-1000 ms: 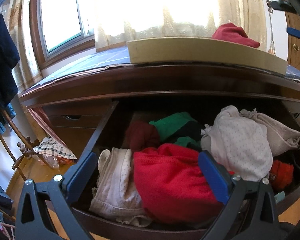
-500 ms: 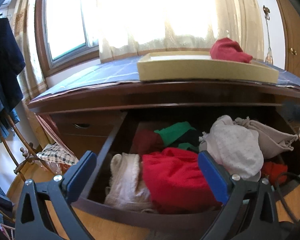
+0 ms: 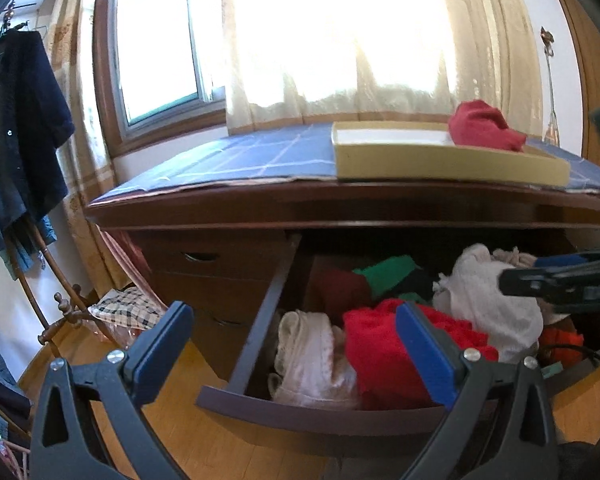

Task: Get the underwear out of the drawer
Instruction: 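Reach the right gripper into the drawer and grasp the white dotted underwear, then carry the white dotted underwear up to the tray and open the right gripper, then lower the right gripper into the drawer and grasp the beige underwear, then lift the beige underwear to the tray and release it with the right gripper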

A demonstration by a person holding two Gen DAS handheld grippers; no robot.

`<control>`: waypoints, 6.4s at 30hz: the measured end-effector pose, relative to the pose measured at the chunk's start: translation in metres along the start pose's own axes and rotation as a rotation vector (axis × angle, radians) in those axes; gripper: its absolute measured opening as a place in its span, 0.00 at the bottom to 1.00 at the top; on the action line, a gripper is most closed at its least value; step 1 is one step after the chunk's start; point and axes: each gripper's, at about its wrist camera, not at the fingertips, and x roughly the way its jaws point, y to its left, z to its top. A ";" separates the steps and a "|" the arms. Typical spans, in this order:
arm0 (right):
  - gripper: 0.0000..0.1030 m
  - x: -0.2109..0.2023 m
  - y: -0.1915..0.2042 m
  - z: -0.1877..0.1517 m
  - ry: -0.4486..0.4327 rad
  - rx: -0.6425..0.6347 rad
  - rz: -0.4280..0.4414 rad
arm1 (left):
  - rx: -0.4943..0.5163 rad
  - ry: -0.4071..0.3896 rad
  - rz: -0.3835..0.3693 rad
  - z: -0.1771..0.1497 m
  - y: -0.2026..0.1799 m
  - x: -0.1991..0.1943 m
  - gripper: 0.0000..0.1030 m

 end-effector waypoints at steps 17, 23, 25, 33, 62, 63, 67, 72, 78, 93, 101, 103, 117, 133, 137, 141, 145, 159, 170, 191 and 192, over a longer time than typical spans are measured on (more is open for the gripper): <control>0.65 0.055 0.004 -0.007 0.247 -0.040 0.020 | -0.002 0.005 -0.006 0.002 -0.002 0.000 1.00; 0.27 0.047 -0.011 -0.015 0.219 0.019 0.074 | -0.004 0.001 -0.007 0.003 -0.002 -0.001 1.00; 0.19 0.040 -0.015 -0.019 0.189 0.048 0.101 | -0.005 0.001 -0.009 0.002 -0.002 -0.001 1.00; 0.16 -0.011 -0.027 -0.026 0.016 0.151 0.196 | -0.011 0.002 -0.020 0.003 -0.003 -0.002 1.00; 0.16 -0.121 -0.026 0.122 -0.474 0.094 0.180 | -0.001 -0.012 -0.057 0.002 -0.007 -0.005 1.00; 0.16 -0.111 -0.029 0.127 -0.458 0.111 0.182 | -0.001 -0.011 -0.057 0.002 -0.007 -0.005 1.00; 0.16 -0.066 -0.038 0.138 -0.380 0.159 0.154 | -0.001 -0.009 -0.055 0.002 -0.008 -0.004 1.00; 0.16 -0.022 -0.046 0.135 -0.300 0.184 0.111 | -0.006 0.003 -0.052 0.001 -0.007 0.001 1.00; 0.16 0.003 -0.048 0.134 -0.274 0.184 0.084 | -0.015 0.014 -0.053 -0.001 -0.005 0.004 1.00; 0.18 0.028 -0.056 0.132 -0.261 0.242 0.095 | -0.006 0.034 -0.057 -0.001 -0.006 0.006 1.00; 0.73 -0.035 -0.052 0.112 -0.374 0.248 0.222 | 0.006 0.050 -0.050 -0.003 -0.009 0.010 1.00; 0.73 -0.059 -0.048 0.101 -0.428 0.228 0.227 | 0.004 0.057 -0.052 -0.004 -0.009 0.010 1.00; 0.73 -0.139 -0.058 -0.004 -0.439 0.187 0.090 | 0.018 0.037 -0.059 -0.002 -0.014 0.000 1.00; 0.73 -0.081 -0.070 -0.071 -0.178 0.161 0.001 | 0.058 0.018 -0.079 0.000 -0.025 -0.008 1.00; 0.73 -0.071 -0.056 -0.069 -0.148 0.054 -0.062 | 0.054 0.020 -0.079 0.000 -0.023 -0.008 1.00; 0.73 -0.064 -0.047 -0.058 -0.116 -0.084 -0.126 | 0.050 0.024 -0.081 -0.001 -0.023 -0.007 1.00; 0.73 -0.043 -0.047 -0.038 -0.037 -0.166 -0.134 | 0.056 0.021 -0.080 0.000 -0.025 -0.008 1.00; 0.52 0.057 -0.040 -0.032 0.337 -0.393 -0.317 | 0.055 0.039 -0.080 -0.003 -0.024 -0.003 1.00; 0.29 0.054 -0.044 -0.037 0.352 -0.426 -0.321 | 0.051 0.036 -0.081 -0.004 -0.022 -0.004 1.00; 0.27 -0.123 -0.062 0.002 -0.105 0.094 0.297 | 0.067 0.020 -0.095 0.000 -0.027 -0.007 1.00; 0.27 -0.128 -0.057 0.004 -0.116 0.097 0.331 | 0.066 0.021 -0.095 -0.001 -0.027 -0.007 1.00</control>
